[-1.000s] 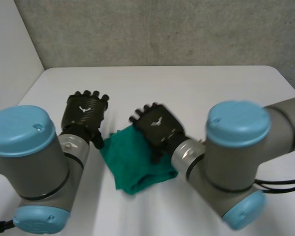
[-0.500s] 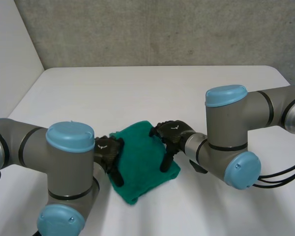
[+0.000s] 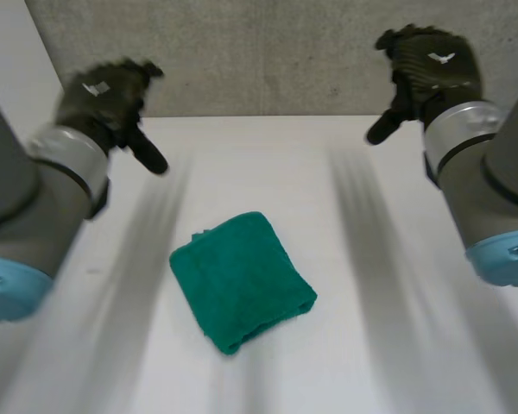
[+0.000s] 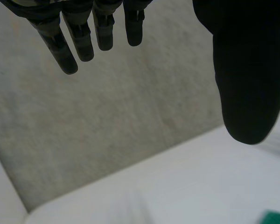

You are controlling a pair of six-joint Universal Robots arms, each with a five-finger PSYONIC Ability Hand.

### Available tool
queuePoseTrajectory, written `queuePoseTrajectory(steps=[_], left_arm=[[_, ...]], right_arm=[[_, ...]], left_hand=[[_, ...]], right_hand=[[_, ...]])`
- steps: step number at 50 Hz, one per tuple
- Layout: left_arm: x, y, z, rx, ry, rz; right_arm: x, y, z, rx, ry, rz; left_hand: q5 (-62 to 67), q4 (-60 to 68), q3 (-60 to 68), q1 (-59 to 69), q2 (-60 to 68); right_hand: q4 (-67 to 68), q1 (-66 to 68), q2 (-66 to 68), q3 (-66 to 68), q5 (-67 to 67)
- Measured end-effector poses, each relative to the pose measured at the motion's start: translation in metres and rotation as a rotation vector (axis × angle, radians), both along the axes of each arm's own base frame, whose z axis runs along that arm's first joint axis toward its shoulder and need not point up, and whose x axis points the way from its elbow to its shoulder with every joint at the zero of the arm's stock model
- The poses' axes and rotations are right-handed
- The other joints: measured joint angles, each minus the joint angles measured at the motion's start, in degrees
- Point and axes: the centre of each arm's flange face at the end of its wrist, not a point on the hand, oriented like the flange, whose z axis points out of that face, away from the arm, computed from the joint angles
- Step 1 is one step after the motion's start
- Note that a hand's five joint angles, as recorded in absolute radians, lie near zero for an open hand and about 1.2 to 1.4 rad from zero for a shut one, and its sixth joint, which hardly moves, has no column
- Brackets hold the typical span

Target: Fold the towel.

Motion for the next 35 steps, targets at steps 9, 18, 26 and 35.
queuePoseTrajectory(steps=[9, 18, 26, 35], left_arm=[[0.023, -0.007, 0.032, -0.018, 0.019, 0.03], [0.027, 0.0, 0.028, -0.001, 0.01, 0.024], [0.026, 0.004, 0.025, 0.007, 0.008, 0.018], [0.026, 0.005, 0.023, -0.003, 0.013, 0.016]], right_arm=[[-0.021, -0.008, 0.007, 0.014, 0.083, -0.091], [-0.021, -0.003, 0.013, 0.005, 0.087, -0.078], [-0.019, 0.002, 0.015, -0.007, 0.085, -0.064], [-0.018, 0.004, 0.012, -0.009, 0.086, -0.058]], left_hand=[[0.0, -0.1, 0.0, 0.0, 0.0], [0.0, -0.1, 0.0, 0.0, 0.0], [0.0, -0.1, 0.0, 0.0, 0.0], [0.0, -0.1, 0.0, 0.0, 0.0]], right_hand=[[0.0, 0.0, 0.0, 0.0, 0.0], [0.0, 0.0, 0.0, 0.0, 0.0], [0.0, 0.0, 0.0, 0.0, 0.0], [0.0, 0.0, 0.0, 0.0, 0.0]])
